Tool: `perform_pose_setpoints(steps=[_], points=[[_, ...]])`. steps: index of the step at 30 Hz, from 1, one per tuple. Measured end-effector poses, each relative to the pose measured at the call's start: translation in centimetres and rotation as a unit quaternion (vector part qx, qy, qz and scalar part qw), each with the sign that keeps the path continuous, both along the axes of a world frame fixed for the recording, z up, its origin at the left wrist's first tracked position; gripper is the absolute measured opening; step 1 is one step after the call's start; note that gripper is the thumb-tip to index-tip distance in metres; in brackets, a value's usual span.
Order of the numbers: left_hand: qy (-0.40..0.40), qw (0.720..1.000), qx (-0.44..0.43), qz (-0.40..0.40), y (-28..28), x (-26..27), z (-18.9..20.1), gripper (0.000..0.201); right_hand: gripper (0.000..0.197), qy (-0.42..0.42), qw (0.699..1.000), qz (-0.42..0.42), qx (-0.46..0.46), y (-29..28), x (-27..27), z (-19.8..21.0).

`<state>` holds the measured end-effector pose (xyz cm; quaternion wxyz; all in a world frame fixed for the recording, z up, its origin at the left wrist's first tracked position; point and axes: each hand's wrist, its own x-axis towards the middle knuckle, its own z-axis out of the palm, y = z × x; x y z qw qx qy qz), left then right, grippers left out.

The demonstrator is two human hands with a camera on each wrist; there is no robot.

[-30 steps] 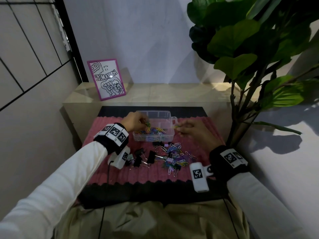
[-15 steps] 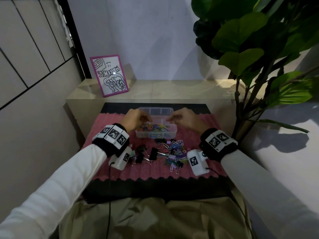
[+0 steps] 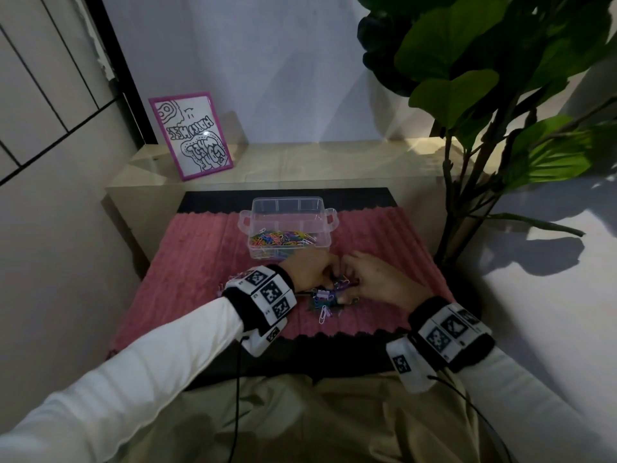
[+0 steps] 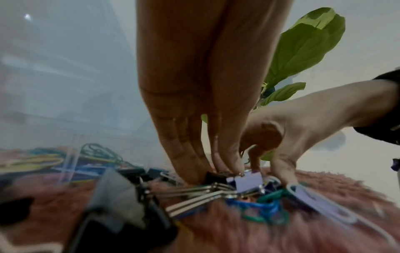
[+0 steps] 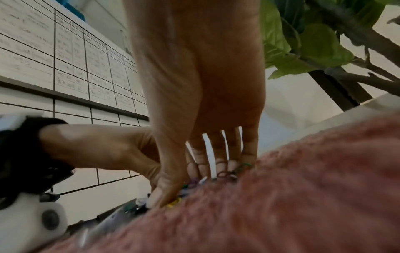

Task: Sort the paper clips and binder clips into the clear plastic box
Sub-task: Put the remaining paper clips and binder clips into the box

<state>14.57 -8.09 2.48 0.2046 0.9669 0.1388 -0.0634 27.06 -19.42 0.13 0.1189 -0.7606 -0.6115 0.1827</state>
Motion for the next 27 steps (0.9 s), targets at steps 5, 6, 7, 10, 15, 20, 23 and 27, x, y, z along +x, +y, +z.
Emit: perform_pose_setpoints(steps=[5, 6, 7, 10, 15, 20, 23, 27], points=[[0.027, 0.997, -0.057, 0.035, 0.8, 0.0, 0.1, 0.03, 0.016, 0.093, 0.993, -0.047, 0.056, -0.2, 1.2, 0.6], [0.03, 0.996, -0.069, 0.041, 1.1, -0.2, 0.1, 0.032, 0.013, 0.108, 0.99, -0.06, 0.063, -0.2, 1.5, 0.6], [0.031, 0.996, -0.074, 0.046, 1.4, -0.4, 0.1, 0.033, 0.011, 0.127, 0.987, -0.073, 0.073, -0.4, 1.7, 0.6], [0.016, 0.996, -0.077, 0.048, 2.3, -1.1, 0.1, 0.029, 0.013, 0.191, 0.967, -0.105, 0.13, -0.6, 2.2, 0.7], [-0.048, 0.987, -0.131, 0.078, 3.3, -1.6, 0.4, 0.02, 0.019, 0.243, 0.942, -0.133, 0.191, -0.3, 2.3, 0.6], [-0.104, 0.939, -0.287, 0.162, 3.6, -2.4, 1.0, 0.018, 0.014, 0.334, 0.893, -0.169, 0.25, -0.4, 1.9, 1.3], [-0.122, 0.919, -0.331, 0.177, 4.3, -3.2, 1.4, 0.018, 0.016, 0.38, 0.875, -0.175, 0.242, -0.6, 1.8, 1.4], [-0.11, 0.906, -0.365, 0.182, 4.8, -3.9, 1.6, 0.017, 0.017, 0.398, 0.874, -0.182, 0.21, -0.6, 1.7, 1.0]])
